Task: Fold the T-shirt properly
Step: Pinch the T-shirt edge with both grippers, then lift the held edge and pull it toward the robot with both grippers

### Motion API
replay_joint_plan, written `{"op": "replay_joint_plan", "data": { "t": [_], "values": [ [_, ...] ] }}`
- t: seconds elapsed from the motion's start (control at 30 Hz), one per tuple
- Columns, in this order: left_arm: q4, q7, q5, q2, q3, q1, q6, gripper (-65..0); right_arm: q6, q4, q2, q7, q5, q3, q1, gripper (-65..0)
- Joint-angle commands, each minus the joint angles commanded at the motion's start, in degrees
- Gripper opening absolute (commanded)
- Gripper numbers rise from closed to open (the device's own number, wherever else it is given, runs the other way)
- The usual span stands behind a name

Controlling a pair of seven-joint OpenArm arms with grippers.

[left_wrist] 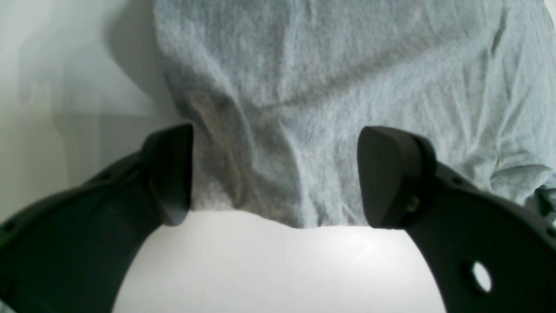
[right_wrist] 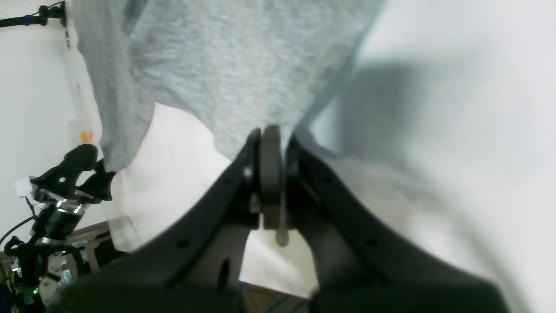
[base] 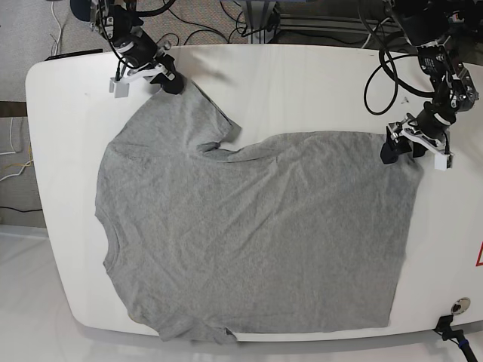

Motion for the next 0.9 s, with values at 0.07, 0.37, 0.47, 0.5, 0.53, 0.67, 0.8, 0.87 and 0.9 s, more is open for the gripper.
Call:
{"op": "replay_joint_plan", "data": {
  "t": [0.07,0.37,0.47,0.5,0.53,0.67,0.8,0.87,0.9],
  "values": [
    [-0.1,0.0,0.0,0.0,0.0,-0.2,0.0,-11.7,0.00,0.0,0.0,0.0,0.0,0.0,0.0,-65.0],
    [-0.1,0.0,0.0,1.2,0.2,-0.3,-0.1,-11.7,0.09,0.0,-0.1,0.0,0.0,0.0,0.0,-65.0],
    [-0.1,0.0,0.0,1.9,0.3,-0.4,-0.1,-11.7,0.09,0.0,-0.1,0.0,0.0,0.0,0.0,-65.0],
    [-0.1,0.0,0.0,2.5,0.3,-0.9,-0.1,-11.7,0.09,0.0,-0.1,0.0,0.0,0.0,0.0,-65.0],
    [-0.1,0.0,0.0,2.6,0.3,-1.3,-0.1,-11.7,0.09,0.0,-0.1,0.0,0.0,0.0,0.0,-65.0],
    [-0.1,0.0,0.1,2.7,0.3,-1.7,-0.1,-12.5,0.09,0.0,0.0,0.0,0.0,0.0,0.0,-65.0],
    [-0.1,0.0,0.1,2.7,0.3,-1.8,-0.1,-28.3,0.09,0.0,-0.1,0.0,0.0,0.0,0.0,-65.0],
    [-0.1,0.0,0.1,2.7,0.3,-1.8,0.0,-40.5,0.09,0.0,-0.1,0.0,0.0,0.0,0.0,-65.0],
    [-0.1,0.0,0.1,2.7,0.3,-1.8,0.0,-47.2,0.09,0.0,-0.1,0.0,0.0,0.0,0.0,-65.0]
  ]
}}
